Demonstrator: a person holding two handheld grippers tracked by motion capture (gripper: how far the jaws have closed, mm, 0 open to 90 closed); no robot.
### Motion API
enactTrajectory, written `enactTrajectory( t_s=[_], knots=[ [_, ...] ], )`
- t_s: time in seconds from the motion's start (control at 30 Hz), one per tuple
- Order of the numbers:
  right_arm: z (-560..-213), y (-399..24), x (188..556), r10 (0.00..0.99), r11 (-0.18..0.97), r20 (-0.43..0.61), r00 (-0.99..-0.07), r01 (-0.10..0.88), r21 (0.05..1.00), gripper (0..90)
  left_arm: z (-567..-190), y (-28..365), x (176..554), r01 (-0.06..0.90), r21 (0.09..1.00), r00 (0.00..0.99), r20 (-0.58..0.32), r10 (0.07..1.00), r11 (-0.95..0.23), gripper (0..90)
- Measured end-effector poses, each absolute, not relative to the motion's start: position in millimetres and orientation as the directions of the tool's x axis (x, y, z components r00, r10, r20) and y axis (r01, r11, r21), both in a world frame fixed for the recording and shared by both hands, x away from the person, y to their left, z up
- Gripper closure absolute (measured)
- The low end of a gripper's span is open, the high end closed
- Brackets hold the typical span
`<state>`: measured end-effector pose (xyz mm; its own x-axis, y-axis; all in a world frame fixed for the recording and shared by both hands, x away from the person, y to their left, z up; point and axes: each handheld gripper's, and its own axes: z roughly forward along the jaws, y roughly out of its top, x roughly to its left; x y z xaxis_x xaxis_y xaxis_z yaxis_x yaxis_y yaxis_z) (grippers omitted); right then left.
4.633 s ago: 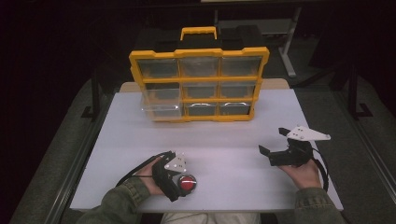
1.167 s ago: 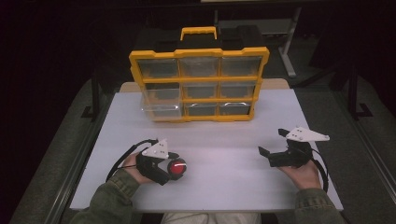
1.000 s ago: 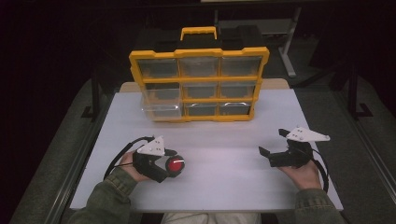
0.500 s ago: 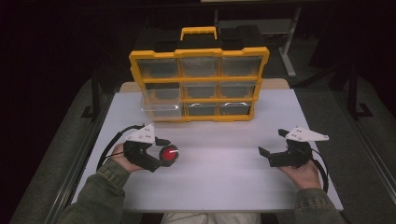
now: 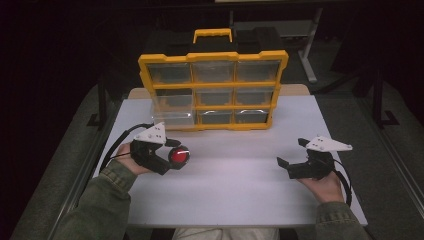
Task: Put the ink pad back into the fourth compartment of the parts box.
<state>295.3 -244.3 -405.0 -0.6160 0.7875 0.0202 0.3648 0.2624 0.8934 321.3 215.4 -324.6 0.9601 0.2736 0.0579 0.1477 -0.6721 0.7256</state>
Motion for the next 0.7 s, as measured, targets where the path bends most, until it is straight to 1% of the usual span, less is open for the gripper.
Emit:
enactTrajectory(
  t_s=[0.7],
  knots=[
    [-404.6, -245.0, 294.9, 0.788, 0.259, 0.022, -0.615, 0.365, 0.894, 0.0, -285.2, 212.9, 332.0, 0.106, 0.727, 0.953, 0.121, 0.279, -0.679, 30.4]
  ],
)
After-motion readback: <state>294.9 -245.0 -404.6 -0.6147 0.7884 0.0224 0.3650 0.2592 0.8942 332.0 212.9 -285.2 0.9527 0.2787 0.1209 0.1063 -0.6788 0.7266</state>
